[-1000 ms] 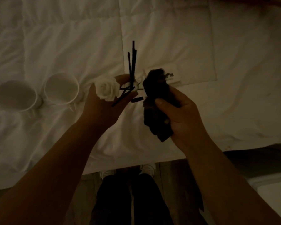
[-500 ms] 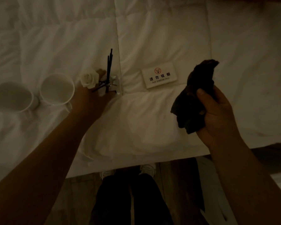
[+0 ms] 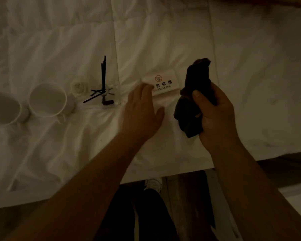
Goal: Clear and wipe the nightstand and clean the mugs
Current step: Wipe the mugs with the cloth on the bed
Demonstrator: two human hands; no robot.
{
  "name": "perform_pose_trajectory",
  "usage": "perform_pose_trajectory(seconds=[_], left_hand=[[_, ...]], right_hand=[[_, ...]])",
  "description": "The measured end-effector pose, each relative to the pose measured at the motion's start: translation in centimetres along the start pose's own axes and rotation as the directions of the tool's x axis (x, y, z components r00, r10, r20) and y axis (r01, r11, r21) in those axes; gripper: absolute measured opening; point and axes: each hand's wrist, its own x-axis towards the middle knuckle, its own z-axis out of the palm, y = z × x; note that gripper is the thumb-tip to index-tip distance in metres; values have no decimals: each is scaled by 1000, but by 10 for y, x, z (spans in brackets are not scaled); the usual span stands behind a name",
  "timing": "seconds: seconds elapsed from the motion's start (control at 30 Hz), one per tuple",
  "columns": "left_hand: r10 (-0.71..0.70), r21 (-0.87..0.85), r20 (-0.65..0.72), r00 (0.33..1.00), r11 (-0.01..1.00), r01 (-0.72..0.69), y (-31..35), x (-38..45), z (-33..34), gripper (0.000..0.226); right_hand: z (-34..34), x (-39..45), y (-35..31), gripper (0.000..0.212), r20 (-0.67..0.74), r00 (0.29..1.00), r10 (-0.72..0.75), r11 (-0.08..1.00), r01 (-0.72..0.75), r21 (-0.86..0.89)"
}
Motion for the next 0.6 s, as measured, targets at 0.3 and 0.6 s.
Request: perform_pose_trajectory(seconds=[0.3, 0.6], left_hand=[[-43, 212, 95, 995, 977, 22, -9, 50, 3, 75], [-23, -270, 81, 996, 962, 44, 14, -1, -11, 43]], right_hand=[[-9, 10, 1, 38, -79, 994, -69, 957, 43, -287], [33, 8, 26, 48, 123, 983, -133, 646, 181, -742]])
